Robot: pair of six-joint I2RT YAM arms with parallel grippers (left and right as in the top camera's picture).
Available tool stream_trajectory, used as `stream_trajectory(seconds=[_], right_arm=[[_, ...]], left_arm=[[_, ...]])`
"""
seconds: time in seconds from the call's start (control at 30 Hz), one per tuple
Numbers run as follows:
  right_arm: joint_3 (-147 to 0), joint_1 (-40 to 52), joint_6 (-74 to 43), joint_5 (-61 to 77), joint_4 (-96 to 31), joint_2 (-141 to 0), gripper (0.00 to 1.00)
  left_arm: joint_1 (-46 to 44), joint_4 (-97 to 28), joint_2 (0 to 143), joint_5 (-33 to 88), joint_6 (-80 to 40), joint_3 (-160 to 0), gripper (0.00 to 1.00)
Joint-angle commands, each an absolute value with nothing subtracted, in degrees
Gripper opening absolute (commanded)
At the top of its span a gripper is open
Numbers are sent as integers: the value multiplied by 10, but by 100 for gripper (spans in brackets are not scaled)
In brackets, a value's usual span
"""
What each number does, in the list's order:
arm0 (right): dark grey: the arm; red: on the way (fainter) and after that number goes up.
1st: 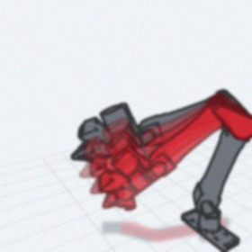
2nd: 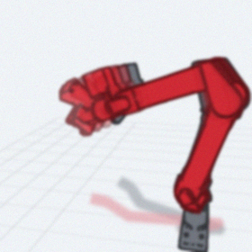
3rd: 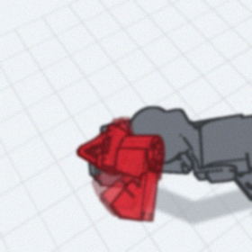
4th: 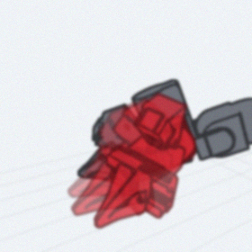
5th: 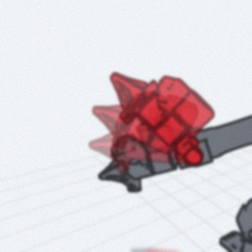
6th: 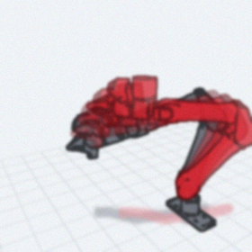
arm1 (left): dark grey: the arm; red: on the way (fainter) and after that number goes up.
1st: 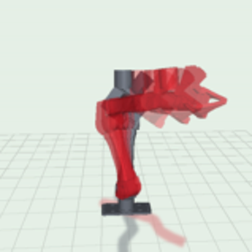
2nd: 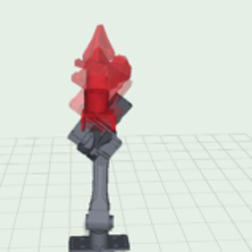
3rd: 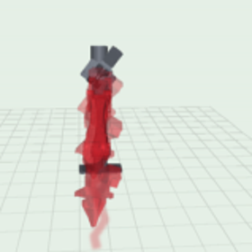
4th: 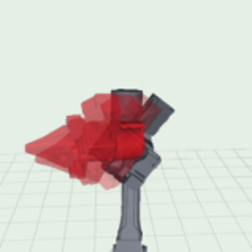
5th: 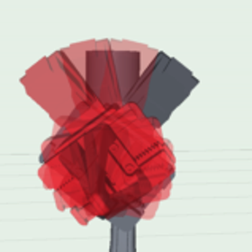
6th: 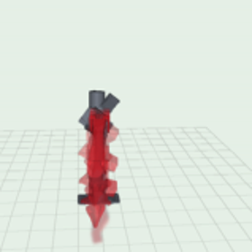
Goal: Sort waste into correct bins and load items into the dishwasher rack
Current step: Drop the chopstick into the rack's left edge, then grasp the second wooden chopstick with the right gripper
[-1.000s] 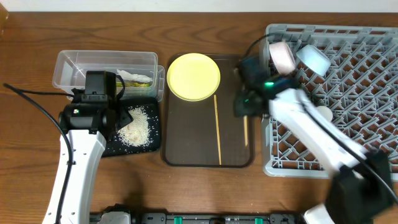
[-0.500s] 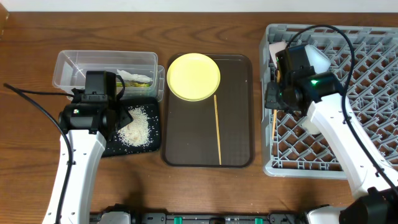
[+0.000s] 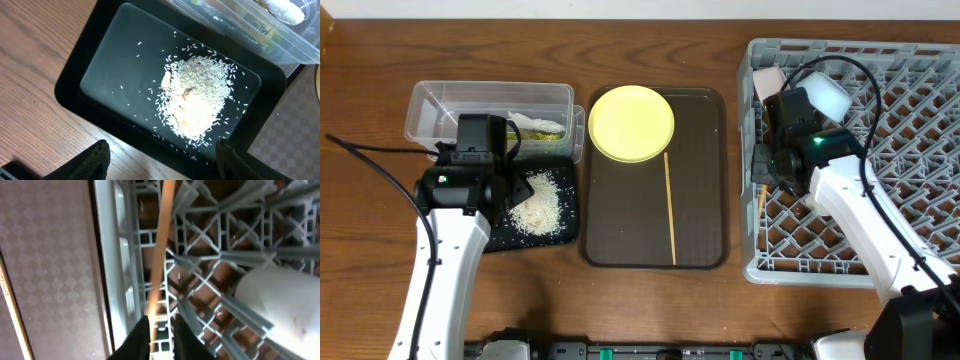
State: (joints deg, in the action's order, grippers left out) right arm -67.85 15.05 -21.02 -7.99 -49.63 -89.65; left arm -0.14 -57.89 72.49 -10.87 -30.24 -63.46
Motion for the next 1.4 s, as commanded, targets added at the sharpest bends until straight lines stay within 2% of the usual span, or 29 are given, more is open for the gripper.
stream_trajectory(seconds=[0.0,0.13,0.43,0.73,1.03,1.17,1.37], right_arm=[[-679,149,-190,-92,-483,-902,22],[-690,154,-165,-75,-455,-902,25],[-694,222,-146,80,-363,-903,27],[-693,331,-185,18,-351,-959,29],[-693,378,-238,17,-338,-1082,28],[-693,386,-263,17,-338,-1115,23],[-693,386,-290,-38,-370,-1126,1]], left_arm=[[1,-581,723,-111,-310,-639,70],[1,-581,723,-111,-309,-639,70],[1,-580,723,-111,-310,-639,70],[1,-580,723,-111,-310,-639,70],[1,-580,723,-111,-310,-639,70],[1,-580,723,-111,-310,-639,70],[1,-580,723,-111,-310,-639,70]])
